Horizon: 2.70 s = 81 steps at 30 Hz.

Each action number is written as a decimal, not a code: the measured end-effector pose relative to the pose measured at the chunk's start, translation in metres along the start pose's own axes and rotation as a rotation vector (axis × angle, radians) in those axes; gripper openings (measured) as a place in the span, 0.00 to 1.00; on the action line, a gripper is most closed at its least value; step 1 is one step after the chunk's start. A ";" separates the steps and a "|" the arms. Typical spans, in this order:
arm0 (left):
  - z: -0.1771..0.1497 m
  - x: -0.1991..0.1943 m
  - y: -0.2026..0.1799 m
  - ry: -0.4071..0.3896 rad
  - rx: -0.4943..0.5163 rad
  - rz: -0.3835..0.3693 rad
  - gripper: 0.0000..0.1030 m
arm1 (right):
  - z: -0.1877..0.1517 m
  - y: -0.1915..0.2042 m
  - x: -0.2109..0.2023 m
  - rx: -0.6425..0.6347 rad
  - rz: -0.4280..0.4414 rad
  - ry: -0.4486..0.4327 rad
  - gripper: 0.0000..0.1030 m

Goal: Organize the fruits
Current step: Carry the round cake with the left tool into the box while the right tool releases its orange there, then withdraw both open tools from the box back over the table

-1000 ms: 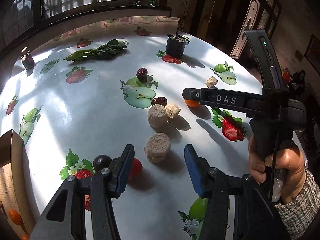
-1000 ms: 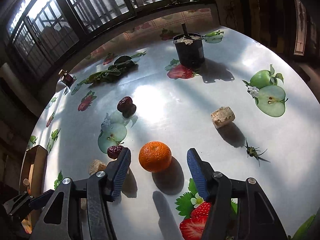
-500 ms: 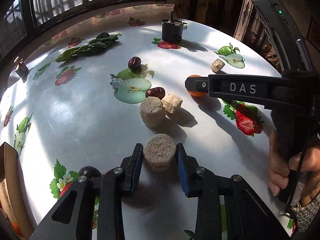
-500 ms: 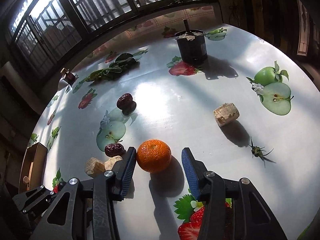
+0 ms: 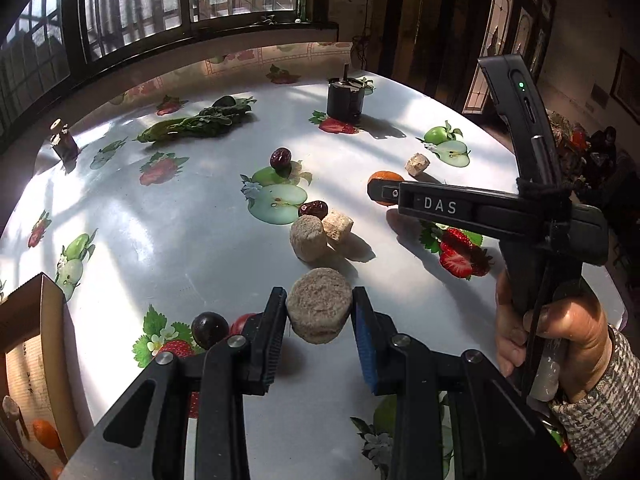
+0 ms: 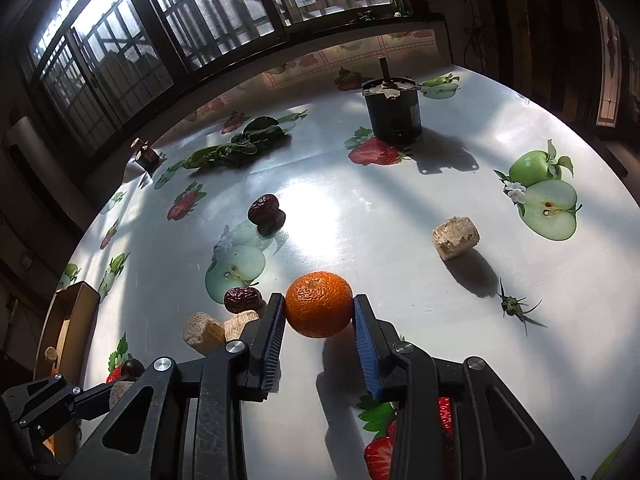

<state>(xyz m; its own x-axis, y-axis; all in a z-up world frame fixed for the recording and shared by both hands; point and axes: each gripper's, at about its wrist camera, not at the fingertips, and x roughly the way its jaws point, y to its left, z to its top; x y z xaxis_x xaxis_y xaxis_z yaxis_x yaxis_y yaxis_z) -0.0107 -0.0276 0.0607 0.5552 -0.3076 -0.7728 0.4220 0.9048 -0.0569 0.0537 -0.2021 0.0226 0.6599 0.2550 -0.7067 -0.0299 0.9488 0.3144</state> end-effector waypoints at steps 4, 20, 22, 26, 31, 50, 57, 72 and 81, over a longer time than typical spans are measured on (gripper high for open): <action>-0.006 -0.031 0.011 -0.046 -0.048 -0.023 0.31 | -0.002 -0.003 -0.002 0.010 -0.004 -0.013 0.35; -0.061 -0.131 0.169 -0.120 -0.314 0.170 0.31 | -0.018 0.088 -0.053 -0.125 0.110 -0.042 0.36; -0.067 -0.135 0.195 -0.111 -0.356 0.195 0.31 | -0.020 0.117 -0.055 -0.169 0.149 -0.032 0.36; -0.073 -0.137 0.248 -0.076 -0.424 0.262 0.31 | -0.025 0.177 -0.046 -0.235 0.248 0.019 0.36; -0.079 -0.124 0.305 -0.027 -0.488 0.331 0.31 | -0.040 0.257 -0.016 -0.336 0.346 0.104 0.36; -0.109 -0.067 0.366 0.135 -0.621 0.308 0.31 | -0.098 0.377 0.093 -0.542 0.321 0.318 0.37; -0.110 -0.075 0.369 0.102 -0.667 0.284 0.32 | -0.098 0.379 0.091 -0.529 0.321 0.310 0.40; -0.107 -0.203 0.267 -0.199 -0.605 0.240 0.56 | -0.086 0.318 -0.011 -0.374 0.363 0.137 0.58; -0.124 -0.239 0.170 -0.342 -0.572 0.145 0.62 | -0.102 0.219 -0.085 -0.159 0.298 0.046 0.61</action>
<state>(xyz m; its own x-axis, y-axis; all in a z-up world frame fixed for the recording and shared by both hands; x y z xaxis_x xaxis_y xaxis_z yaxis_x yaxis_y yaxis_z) -0.1608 0.2367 0.1575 0.8126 -0.1617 -0.5599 -0.0672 0.9283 -0.3657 -0.0851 0.0031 0.0870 0.5700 0.5302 -0.6277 -0.3354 0.8475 0.4114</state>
